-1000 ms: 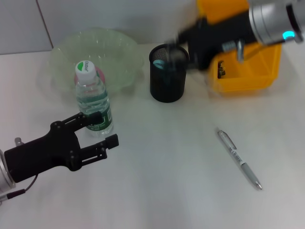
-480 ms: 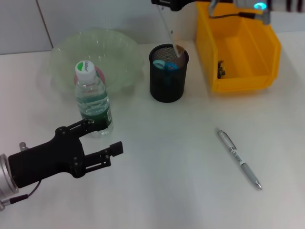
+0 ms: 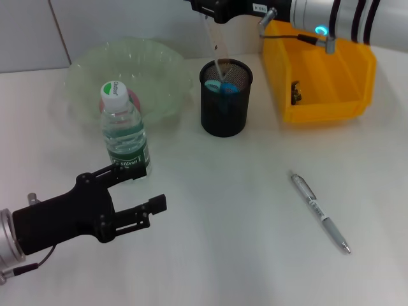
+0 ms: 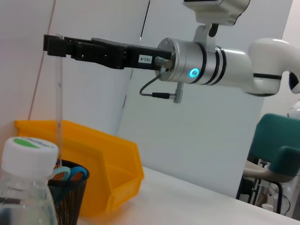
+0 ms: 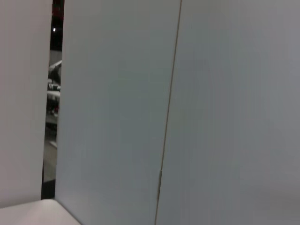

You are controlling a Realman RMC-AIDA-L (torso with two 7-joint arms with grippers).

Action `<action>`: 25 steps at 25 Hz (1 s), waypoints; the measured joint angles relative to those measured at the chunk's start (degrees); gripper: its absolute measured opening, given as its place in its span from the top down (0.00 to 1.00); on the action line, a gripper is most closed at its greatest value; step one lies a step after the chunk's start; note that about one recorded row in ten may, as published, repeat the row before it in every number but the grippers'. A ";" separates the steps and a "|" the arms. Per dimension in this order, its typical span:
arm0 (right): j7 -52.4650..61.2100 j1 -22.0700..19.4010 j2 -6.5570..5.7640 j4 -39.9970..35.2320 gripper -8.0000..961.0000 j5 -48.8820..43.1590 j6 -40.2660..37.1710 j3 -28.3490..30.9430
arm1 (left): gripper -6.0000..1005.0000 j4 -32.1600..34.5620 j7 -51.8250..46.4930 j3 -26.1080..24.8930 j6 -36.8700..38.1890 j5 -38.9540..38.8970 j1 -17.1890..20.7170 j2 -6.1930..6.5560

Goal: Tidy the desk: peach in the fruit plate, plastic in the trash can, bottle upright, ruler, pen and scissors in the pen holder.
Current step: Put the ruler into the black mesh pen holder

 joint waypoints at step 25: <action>-21.59 2.08 0.11 17.37 0.56 18.07 2.95 -0.70 | 0.21 0.00 0.07 -0.04 0.73 0.40 0.08 0.09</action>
